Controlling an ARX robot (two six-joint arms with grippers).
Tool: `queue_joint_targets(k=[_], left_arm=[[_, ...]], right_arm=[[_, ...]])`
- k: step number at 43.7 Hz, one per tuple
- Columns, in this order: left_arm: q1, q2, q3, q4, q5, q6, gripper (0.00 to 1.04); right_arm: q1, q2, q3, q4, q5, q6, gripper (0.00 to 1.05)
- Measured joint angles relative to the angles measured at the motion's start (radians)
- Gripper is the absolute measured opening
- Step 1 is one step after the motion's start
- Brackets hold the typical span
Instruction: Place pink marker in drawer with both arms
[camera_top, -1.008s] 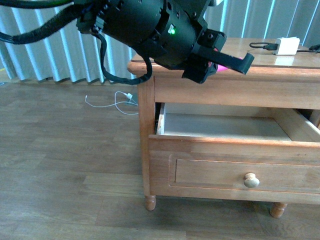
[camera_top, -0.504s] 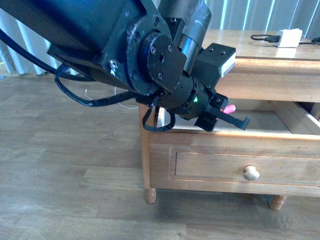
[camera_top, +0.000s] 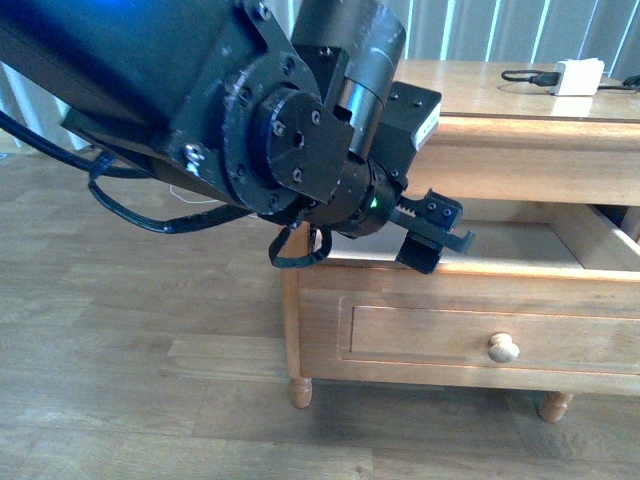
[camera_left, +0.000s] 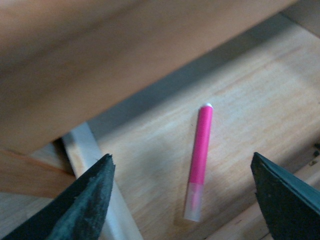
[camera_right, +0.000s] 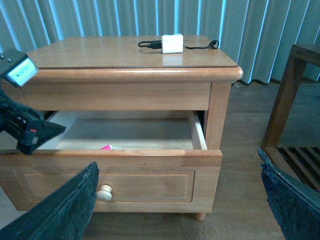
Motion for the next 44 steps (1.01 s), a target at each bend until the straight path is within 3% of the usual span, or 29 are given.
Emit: queue_joint_targets(k=[7,29,39,44], left_arm=[[0.016,-0.132,-0.087,0.046,-0.103,-0.038,1.00],[0.143,-0.734,-0.588,0.167,-0.247,-0.204,0.99],[0.211,-1.152,-0.862,0.056,-0.290,-0.203,0.99],[0.259,-1.406,-0.964,-0.127,-0.313,-0.276,0.99]], right_arm=[[0.000,0.000,0.000,0.000,0.000,0.000,0.96],[0.000,0.000,0.000,0.000,0.000,0.000,0.96],[0.000,0.000,0.000,0.000,0.000,0.000,0.96],[0.000,0.000,0.000,0.000,0.000,0.000,0.96]])
